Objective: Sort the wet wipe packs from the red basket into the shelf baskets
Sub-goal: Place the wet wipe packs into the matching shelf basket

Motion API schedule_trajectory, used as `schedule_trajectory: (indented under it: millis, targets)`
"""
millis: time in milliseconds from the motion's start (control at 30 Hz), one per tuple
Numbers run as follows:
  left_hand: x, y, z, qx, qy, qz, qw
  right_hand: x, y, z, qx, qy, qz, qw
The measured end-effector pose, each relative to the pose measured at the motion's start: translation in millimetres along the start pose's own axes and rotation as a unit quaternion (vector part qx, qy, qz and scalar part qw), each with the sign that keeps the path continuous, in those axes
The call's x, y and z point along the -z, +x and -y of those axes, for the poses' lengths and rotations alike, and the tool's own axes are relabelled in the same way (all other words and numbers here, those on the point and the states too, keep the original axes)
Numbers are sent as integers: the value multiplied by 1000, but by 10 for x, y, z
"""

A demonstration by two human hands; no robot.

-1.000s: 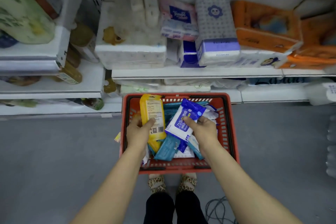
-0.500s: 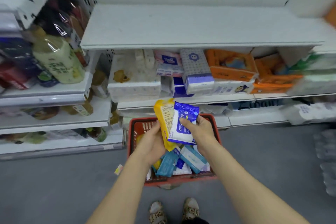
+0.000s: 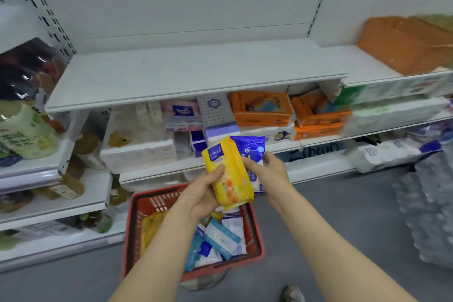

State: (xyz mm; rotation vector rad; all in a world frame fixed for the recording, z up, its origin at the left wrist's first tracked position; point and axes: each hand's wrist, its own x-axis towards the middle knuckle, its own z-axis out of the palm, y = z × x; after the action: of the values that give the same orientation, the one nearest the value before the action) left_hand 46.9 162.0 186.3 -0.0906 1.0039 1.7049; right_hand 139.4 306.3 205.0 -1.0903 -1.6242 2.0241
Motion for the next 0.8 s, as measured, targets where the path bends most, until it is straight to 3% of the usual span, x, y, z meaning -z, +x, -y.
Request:
schedule_trajectory:
  millis: [167,400,633,800]
  targets:
    - [-1009,651,198,-119,-32,-50,991,1232,305,384,15,77,-53,995]
    - [-2707,1489,519,-179,37,-106,977,3041,592,1241,85,146,-107,980]
    - [-3917,2049,485,-223,118,-90,963,4047,979,1966,125,204,-127,963]
    - [-4680,2710,375,-245,127,-71,959,4677,1544,2424,166,185,-159,955]
